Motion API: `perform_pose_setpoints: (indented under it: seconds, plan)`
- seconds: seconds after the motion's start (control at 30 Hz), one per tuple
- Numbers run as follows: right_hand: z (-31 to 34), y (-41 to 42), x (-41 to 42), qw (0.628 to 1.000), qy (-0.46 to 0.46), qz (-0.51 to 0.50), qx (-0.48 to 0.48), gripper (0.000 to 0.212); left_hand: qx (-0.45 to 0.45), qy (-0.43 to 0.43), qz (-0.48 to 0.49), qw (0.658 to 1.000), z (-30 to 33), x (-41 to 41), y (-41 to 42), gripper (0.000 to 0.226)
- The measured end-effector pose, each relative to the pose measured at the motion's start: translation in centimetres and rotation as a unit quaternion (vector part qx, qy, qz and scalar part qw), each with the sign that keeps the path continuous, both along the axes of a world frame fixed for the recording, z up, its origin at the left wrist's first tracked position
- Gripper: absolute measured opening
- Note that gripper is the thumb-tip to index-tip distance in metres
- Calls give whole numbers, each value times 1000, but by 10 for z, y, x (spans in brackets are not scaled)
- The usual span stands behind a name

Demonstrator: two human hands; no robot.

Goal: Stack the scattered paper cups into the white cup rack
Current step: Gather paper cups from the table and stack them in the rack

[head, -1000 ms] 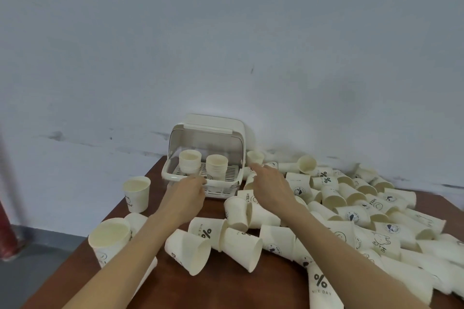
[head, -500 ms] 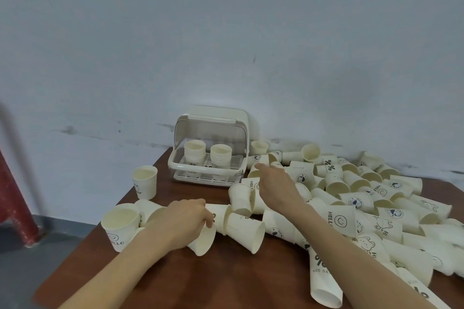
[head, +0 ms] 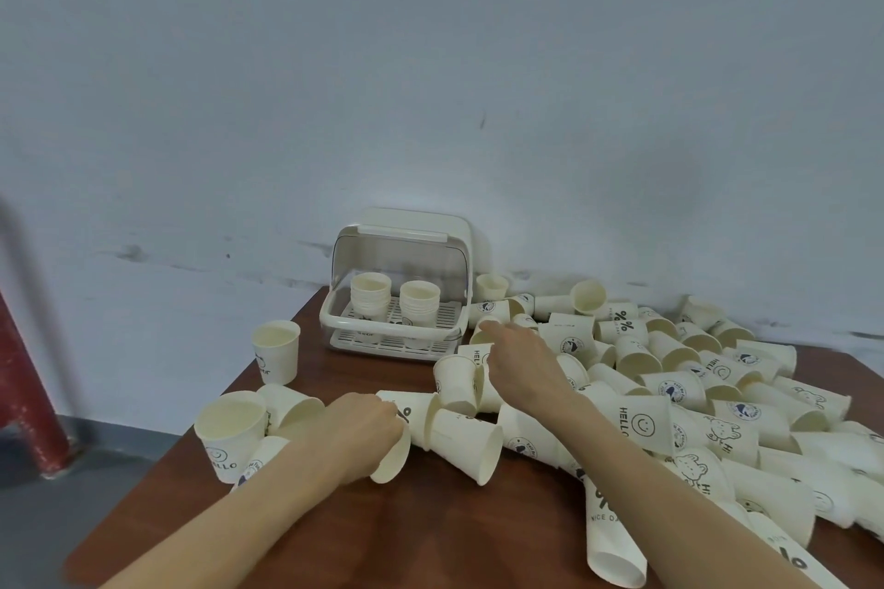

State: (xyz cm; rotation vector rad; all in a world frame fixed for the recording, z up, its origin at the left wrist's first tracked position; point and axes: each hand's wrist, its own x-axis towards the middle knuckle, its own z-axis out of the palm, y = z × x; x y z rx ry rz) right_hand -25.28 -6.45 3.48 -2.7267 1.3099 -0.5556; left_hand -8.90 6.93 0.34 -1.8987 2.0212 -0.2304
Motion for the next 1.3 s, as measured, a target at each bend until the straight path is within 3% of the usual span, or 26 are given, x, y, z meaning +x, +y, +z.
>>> perform_pose_setpoints:
  seconds: [0.13,0.27,0.4,0.63,1.3]
  plan:
    - [0,-1,-1,1000,-1,-6,6,33,-41,10,11,999,18,4,-1,24]
    - [-4,-3,-3,1000,-5,-8,17,39,-114,95,33,988,36,15,-5,23]
    - [-7,-6,-8,1000,-3,-18,20,40,-204,219,45,953,46,24,-10,34]
    - [-5,-13,-20,999,-7,-38,29,42,-301,336,12,892,40,12,-24,23]
    - [7,-41,-96,993,-10,-117,23,53,-355,382,-2,853,29,-69,-77,20]
